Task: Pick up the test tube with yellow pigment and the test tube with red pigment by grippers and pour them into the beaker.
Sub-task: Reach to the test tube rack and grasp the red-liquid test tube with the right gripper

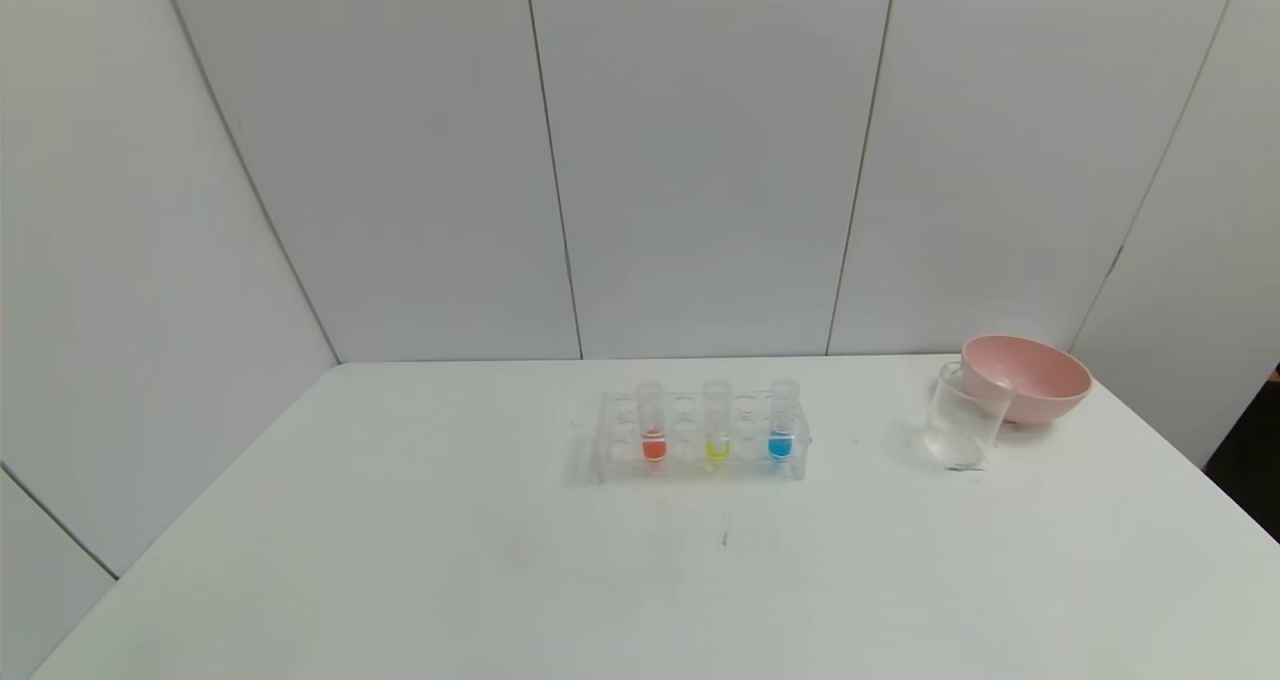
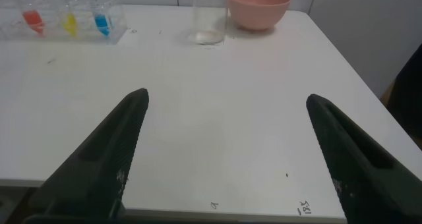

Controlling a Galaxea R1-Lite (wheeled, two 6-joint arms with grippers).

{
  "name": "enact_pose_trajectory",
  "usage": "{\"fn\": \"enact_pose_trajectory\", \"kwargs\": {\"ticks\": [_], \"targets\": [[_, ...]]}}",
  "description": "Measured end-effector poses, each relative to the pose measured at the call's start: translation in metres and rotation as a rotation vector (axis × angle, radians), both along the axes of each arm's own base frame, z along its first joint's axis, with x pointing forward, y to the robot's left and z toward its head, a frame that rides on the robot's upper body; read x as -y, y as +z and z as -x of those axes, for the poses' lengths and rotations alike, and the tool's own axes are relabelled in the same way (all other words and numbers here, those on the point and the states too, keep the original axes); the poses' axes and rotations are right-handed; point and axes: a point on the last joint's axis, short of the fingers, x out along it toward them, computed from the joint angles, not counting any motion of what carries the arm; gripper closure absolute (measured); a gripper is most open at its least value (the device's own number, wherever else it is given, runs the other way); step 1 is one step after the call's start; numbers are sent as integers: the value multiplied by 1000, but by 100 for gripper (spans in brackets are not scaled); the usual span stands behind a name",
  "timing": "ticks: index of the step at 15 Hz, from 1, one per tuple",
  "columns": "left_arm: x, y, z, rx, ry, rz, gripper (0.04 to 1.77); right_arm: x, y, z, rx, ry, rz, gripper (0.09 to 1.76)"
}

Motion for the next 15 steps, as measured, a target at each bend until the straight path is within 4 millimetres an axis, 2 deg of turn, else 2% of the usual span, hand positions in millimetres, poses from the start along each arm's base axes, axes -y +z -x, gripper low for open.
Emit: {"fn": "enact_pose_trajectory", "kwargs": {"ticks": [15], "targets": [[0,0,0,0,0,0,9,0,0,0,1,-1,-1,14]]}}
